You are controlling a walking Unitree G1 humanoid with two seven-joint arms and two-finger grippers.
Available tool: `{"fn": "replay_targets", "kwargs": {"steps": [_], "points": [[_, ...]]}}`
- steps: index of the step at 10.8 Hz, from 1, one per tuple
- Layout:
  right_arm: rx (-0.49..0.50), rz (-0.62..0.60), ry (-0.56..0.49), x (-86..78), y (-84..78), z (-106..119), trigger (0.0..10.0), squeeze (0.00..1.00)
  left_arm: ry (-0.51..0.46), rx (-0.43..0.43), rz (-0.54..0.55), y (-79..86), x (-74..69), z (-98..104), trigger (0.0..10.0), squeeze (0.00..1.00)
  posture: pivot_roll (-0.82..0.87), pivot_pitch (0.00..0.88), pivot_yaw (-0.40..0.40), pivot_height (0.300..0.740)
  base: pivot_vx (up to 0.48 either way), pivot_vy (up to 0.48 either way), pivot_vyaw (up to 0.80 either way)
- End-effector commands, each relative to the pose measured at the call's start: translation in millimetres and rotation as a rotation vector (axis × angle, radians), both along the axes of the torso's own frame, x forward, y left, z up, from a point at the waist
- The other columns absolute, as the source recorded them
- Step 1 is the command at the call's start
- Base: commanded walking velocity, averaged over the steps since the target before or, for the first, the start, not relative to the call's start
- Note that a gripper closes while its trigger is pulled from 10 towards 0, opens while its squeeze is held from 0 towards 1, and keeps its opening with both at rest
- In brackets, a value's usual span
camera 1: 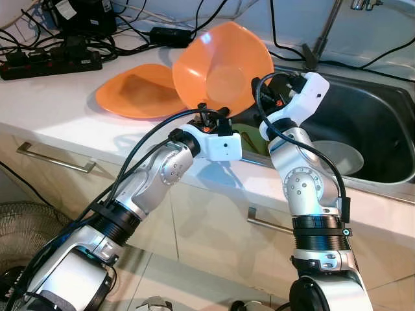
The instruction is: Kitchen organization
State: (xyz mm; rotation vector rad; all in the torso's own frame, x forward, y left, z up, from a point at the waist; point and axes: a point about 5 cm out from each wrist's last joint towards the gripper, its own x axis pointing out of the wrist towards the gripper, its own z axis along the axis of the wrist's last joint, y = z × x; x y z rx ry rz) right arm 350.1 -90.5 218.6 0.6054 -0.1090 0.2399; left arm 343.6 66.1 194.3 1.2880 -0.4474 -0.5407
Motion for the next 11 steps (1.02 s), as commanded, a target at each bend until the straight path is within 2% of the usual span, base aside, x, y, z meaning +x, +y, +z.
{"fn": "replay_targets", "kwargs": {"steps": [1,4,5,7,11], "points": [[-0.006,0.042,0.019,-2.4,9.5,-4.2,0.0,0.00,-0.046,0.002,-0.053,-8.2,-5.7,9.1,10.0,0.00,0.07,0.070,-0.050,0.740,0.000,0.000,0.00],[-0.007,0.053,0.026,-2.8,10.5,-5.7,0.0,0.00,-0.062,0.016,-0.060,-8.8,-5.9,10.0,10.0,0.00,0.06,0.071,-0.051,0.740,0.000,0.000,0.00],[-0.008,0.058,0.029,-3.0,11.1,-6.0,0.0,0.00,-0.056,0.013,-0.063,-8.7,-6.0,10.1,10.0,1.00,0.07,0.071,-0.053,0.740,0.000,0.000,0.00],[0.014,0.044,0.032,-2.3,10.5,-5.4,0.0,0.00,-0.051,0.004,-0.062,-8.5,-6.4,10.4,10.0,1.00,0.07,0.071,-0.054,0.740,0.000,0.000,0.00],[0.044,-0.046,0.026,5.4,-4.7,-1.0,0.0,0.00,-0.040,-0.015,-0.066,-10.1,-7.7,9.9,10.0,1.00,0.07,0.069,-0.054,0.740,0.000,0.000,0.00]]}}
